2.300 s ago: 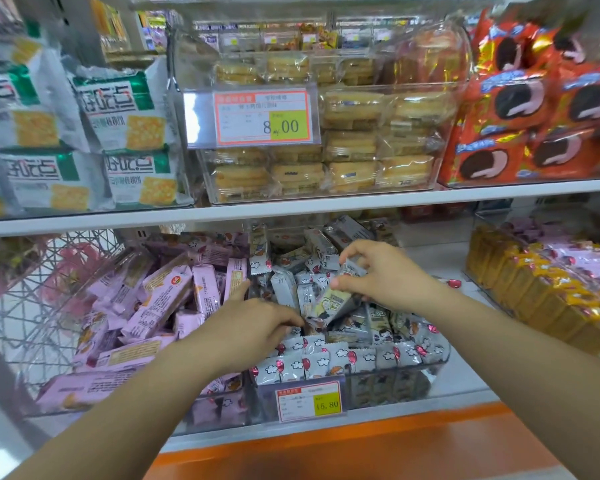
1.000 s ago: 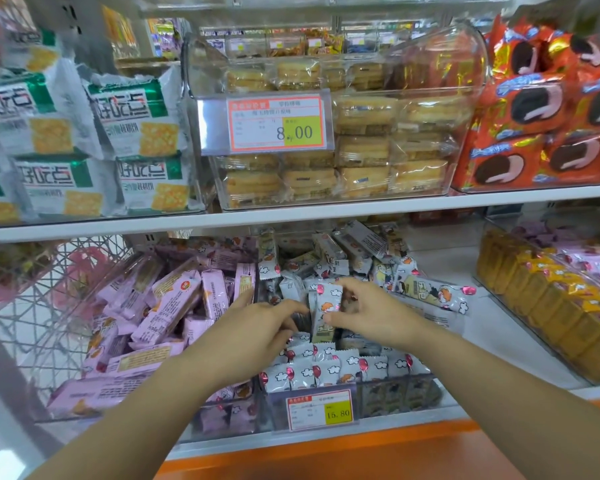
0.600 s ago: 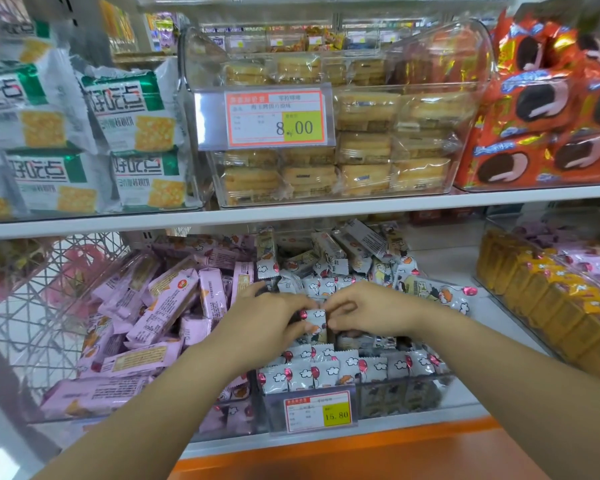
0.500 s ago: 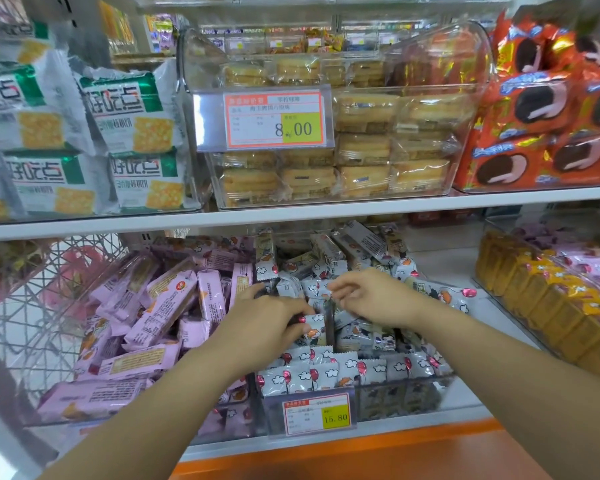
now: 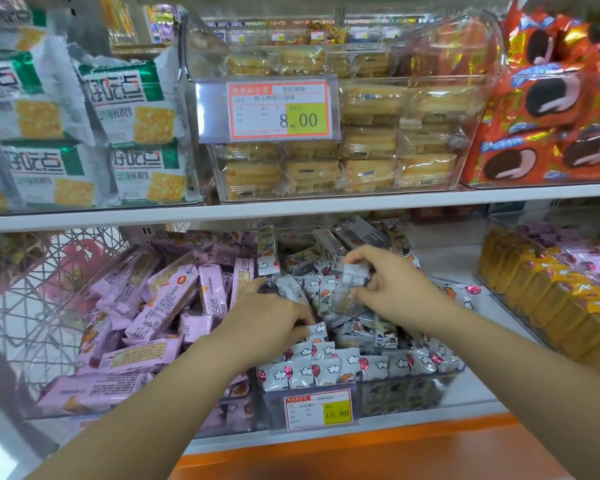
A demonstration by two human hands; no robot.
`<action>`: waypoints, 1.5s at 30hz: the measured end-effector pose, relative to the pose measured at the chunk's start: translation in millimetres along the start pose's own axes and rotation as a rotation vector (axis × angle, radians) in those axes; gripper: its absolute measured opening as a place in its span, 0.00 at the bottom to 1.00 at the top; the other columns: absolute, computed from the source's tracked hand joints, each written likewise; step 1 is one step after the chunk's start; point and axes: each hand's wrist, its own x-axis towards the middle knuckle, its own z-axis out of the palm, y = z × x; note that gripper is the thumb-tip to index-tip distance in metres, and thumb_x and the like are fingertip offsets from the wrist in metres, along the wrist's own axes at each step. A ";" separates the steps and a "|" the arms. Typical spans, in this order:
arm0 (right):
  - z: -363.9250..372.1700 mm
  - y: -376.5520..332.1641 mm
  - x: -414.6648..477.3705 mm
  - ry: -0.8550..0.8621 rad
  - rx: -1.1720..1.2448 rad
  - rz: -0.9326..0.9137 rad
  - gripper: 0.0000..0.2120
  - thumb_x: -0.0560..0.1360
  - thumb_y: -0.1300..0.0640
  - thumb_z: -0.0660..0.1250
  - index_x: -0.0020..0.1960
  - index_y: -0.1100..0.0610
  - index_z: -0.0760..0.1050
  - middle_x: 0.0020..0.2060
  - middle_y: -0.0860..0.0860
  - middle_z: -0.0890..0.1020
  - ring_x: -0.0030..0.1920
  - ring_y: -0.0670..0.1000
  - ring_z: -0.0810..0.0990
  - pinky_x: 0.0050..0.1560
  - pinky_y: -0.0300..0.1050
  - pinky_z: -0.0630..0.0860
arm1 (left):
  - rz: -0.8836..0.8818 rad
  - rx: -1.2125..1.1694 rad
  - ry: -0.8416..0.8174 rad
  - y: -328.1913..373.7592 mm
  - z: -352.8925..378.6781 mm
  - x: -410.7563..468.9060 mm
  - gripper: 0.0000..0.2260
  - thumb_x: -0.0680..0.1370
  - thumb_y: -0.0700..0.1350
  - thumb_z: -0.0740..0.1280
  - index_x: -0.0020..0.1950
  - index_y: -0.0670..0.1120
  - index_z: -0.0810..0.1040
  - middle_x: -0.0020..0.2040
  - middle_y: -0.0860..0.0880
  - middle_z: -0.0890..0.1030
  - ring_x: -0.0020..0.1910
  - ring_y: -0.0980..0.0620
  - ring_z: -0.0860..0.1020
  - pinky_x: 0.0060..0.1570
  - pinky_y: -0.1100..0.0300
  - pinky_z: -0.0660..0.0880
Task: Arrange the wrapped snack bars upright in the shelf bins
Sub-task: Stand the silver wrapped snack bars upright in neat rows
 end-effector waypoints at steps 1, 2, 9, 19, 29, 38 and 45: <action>-5.4 -1.3 -4.5 0.013 0.018 0.005 0.14 0.74 0.64 0.67 0.55 0.48 0.70 0.43 0.42 0.75 0.29 0.50 0.75 0.28 0.36 0.70 | 0.009 0.016 -0.030 -0.1 -0.2 1.2 0.12 0.81 0.55 0.56 0.60 0.59 0.76 0.53 0.59 0.82 0.56 0.57 0.76 0.73 0.49 0.42; -9.1 -3.0 -9.1 0.022 0.049 0.016 0.15 0.74 0.64 0.67 0.54 0.48 0.70 0.46 0.41 0.75 0.32 0.52 0.79 0.30 0.39 0.73 | 0.017 0.027 -0.061 -0.3 -1.0 2.2 0.13 0.81 0.54 0.55 0.61 0.59 0.76 0.55 0.59 0.81 0.58 0.58 0.76 0.72 0.48 0.42; -5.4 -6.3 -24.5 0.121 0.369 0.024 0.14 0.73 0.65 0.68 0.49 0.47 0.71 0.51 0.45 0.76 0.40 0.54 0.84 0.46 0.61 0.79 | -0.002 -0.048 -0.044 -0.2 -9.1 -6.3 0.14 0.82 0.52 0.54 0.65 0.58 0.73 0.60 0.57 0.79 0.60 0.55 0.75 0.73 0.48 0.44; 30.4 -26.1 34.1 0.253 0.005 -0.103 0.14 0.75 0.54 0.67 0.60 0.49 0.73 0.51 0.53 0.79 0.44 0.51 0.80 0.50 0.50 0.78 | -0.110 -0.256 0.246 -25.4 -17.9 -33.2 0.12 0.81 0.48 0.58 0.62 0.59 0.75 0.60 0.61 0.77 0.61 0.58 0.72 0.73 0.49 0.53; 48.1 -25.3 67.3 0.098 -0.649 -0.134 0.22 0.77 0.48 0.64 0.70 0.47 0.66 0.60 0.51 0.77 0.61 0.54 0.73 0.65 0.53 0.67 | -0.199 -0.271 0.348 -30.2 -6.6 -43.2 0.13 0.81 0.49 0.58 0.64 0.58 0.74 0.63 0.60 0.75 0.63 0.57 0.71 0.71 0.53 0.50; 38.2 -12.0 74.2 0.223 -0.714 -0.200 0.18 0.76 0.47 0.64 0.65 0.44 0.71 0.64 0.46 0.75 0.67 0.52 0.68 0.72 0.52 0.53 | -0.226 -0.240 0.361 -27.6 -10.5 -44.5 0.13 0.81 0.49 0.57 0.64 0.59 0.73 0.63 0.60 0.75 0.63 0.56 0.70 0.72 0.51 0.48; 48.6 -7.1 65.8 0.378 -0.632 -0.198 0.18 0.74 0.46 0.68 0.62 0.49 0.76 0.54 0.49 0.82 0.60 0.54 0.75 0.68 0.53 0.61 | -0.262 -0.333 0.473 -27.3 2.9 -51.7 0.12 0.80 0.46 0.61 0.60 0.57 0.77 0.56 0.60 0.78 0.61 0.57 0.72 0.71 0.55 0.49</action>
